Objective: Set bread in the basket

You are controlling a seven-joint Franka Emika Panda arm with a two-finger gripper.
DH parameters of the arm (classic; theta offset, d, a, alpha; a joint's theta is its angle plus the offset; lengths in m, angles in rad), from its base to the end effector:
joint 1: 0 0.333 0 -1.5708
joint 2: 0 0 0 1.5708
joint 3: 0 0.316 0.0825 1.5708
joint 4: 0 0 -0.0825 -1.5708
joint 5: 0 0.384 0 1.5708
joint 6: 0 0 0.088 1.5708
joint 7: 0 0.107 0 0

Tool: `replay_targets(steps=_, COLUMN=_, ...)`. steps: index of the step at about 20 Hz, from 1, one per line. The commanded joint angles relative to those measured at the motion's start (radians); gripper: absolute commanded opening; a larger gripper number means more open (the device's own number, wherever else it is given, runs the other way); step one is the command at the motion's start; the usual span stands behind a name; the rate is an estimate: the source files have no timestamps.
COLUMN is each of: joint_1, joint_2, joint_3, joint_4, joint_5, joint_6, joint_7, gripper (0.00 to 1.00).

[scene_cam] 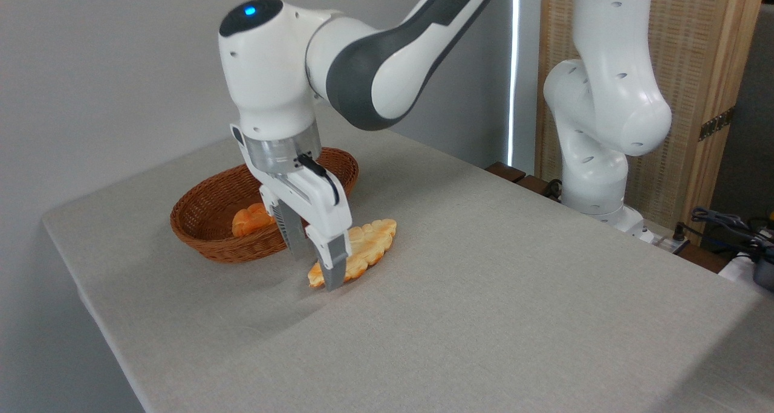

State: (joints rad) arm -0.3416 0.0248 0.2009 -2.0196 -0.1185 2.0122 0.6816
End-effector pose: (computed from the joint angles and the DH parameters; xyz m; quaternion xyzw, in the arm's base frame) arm 0.5478 -0.0852 0.4360 0.9255 -0.3750 -0.0017 0.0530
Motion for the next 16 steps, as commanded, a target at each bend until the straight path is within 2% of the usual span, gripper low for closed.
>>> replay_targets(steps=1, joint_1=-0.013, joint_2=-0.023, joint_3=0.002, joint_4=-0.034, joint_5=-0.024, joint_6=-0.010, joint_7=-0.049, gripper=1.00)
replay_targets(steps=7, joint_1=-0.059, joint_2=-0.019, joint_3=-0.003, joint_4=-0.054, joint_5=-0.024, joint_6=-0.012, joint_7=-0.060, gripper=1.00)
replay_targets(steps=16, joint_1=-0.062, joint_2=-0.019, joint_3=-0.001, joint_4=-0.056, joint_5=-0.009, joint_6=-0.096, joint_7=-0.053, gripper=1.00)
